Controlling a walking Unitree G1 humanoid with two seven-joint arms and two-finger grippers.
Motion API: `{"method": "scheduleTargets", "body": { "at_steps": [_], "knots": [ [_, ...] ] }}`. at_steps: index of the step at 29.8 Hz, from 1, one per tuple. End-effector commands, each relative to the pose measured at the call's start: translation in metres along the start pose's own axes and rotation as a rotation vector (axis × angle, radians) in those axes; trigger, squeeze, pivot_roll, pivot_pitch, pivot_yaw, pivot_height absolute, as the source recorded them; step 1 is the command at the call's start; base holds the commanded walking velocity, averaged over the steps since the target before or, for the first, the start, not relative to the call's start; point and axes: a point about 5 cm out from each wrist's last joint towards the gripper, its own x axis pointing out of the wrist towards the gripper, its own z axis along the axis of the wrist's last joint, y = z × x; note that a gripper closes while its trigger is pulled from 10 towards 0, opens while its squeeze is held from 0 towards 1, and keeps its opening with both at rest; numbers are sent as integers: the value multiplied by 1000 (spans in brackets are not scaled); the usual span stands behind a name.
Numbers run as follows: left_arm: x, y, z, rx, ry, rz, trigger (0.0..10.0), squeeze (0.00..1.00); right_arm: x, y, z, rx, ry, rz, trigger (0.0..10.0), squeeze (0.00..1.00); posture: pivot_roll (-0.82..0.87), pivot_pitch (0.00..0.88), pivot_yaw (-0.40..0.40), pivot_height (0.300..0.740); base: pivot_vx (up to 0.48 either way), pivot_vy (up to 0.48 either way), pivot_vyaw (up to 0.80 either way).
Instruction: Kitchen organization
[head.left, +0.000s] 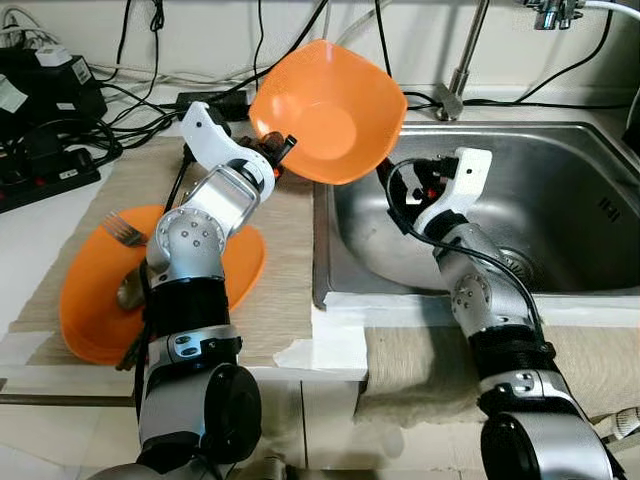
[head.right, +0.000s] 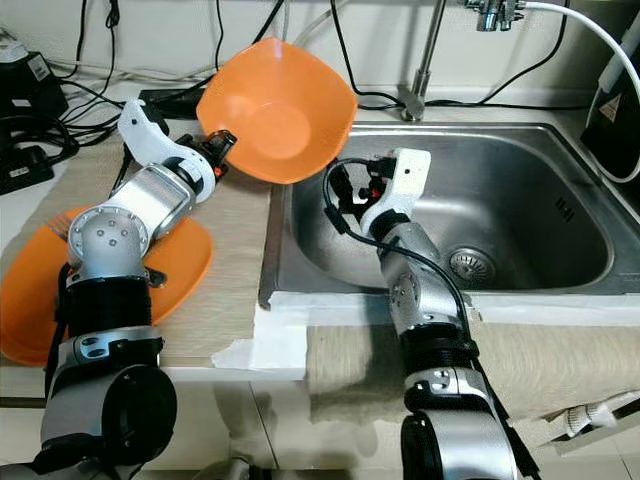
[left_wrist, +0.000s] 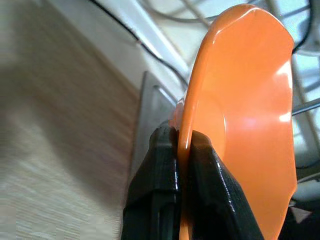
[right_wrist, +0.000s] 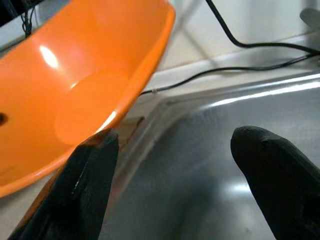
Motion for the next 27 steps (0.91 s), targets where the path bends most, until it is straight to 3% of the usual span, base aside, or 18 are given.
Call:
{"method": "scheduleTargets", "body": {
  "at_steps": [1, 12, 27],
  "knots": [
    [1, 9, -1, 29, -2, 43, 0, 0, -1, 3, 17, -45, -57, 38, 10000, 0, 10, 0, 22, 740, 0, 0, 0],
    [5, 14, -2, 35, 1, 57, 0, 0, -16, 5, 23, -73, -67, 45, 10000, 0, -7, 0, 31, 740, 0, 0, 0],
    [2, -5, 7, -19, -31, 2, 0, 0, -8, 7, 14, 71, -35, 12, 10000, 0, 7, 0, 27, 740, 0, 0, 0]
  ]
}}
